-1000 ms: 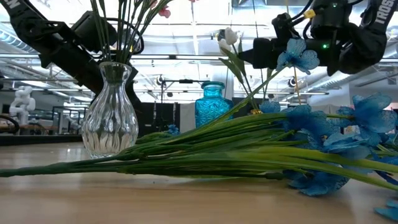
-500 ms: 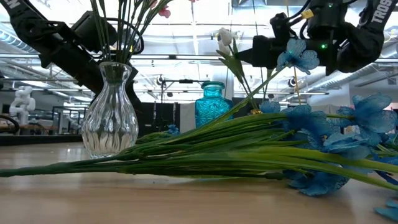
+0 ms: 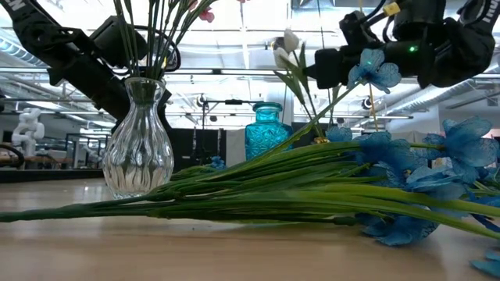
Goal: Sort flowers into vase by color
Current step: Put the white tulip into the yellow vase, then put the top blue flowers into the blue vase
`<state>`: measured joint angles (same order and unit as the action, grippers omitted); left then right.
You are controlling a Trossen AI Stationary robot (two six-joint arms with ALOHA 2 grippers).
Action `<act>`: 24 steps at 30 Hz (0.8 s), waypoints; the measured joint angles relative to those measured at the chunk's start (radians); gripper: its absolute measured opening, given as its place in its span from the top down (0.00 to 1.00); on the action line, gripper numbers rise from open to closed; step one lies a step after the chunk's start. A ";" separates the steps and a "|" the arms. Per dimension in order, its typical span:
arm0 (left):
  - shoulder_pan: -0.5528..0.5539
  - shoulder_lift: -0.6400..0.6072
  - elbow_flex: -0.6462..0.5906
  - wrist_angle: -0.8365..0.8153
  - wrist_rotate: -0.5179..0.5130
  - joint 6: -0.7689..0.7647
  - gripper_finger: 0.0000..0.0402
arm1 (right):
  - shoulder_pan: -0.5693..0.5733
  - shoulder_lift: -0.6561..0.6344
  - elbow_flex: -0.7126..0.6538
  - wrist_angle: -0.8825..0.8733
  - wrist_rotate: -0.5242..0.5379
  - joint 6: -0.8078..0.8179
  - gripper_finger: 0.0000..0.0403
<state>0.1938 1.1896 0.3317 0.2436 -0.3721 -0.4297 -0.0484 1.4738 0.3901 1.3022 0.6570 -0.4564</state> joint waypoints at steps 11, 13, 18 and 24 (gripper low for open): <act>0.000 0.000 0.000 0.000 0.000 0.000 0.61 | 0.087 -0.025 0.000 0.012 0.177 -0.162 0.78; 0.000 0.000 0.000 0.000 0.000 0.000 0.61 | 0.099 -0.045 0.000 0.003 0.212 -0.189 0.74; 0.000 0.000 0.000 -0.001 0.000 0.000 0.61 | 0.164 -0.104 0.000 -0.036 0.316 -0.210 0.64; 0.000 0.000 0.000 -0.002 0.013 -0.007 0.61 | 0.331 -0.178 0.000 -0.140 0.627 -0.159 0.55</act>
<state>0.1940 1.1896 0.3317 0.2415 -0.3595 -0.4364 0.2822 1.2956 0.3901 1.1620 1.2835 -0.6157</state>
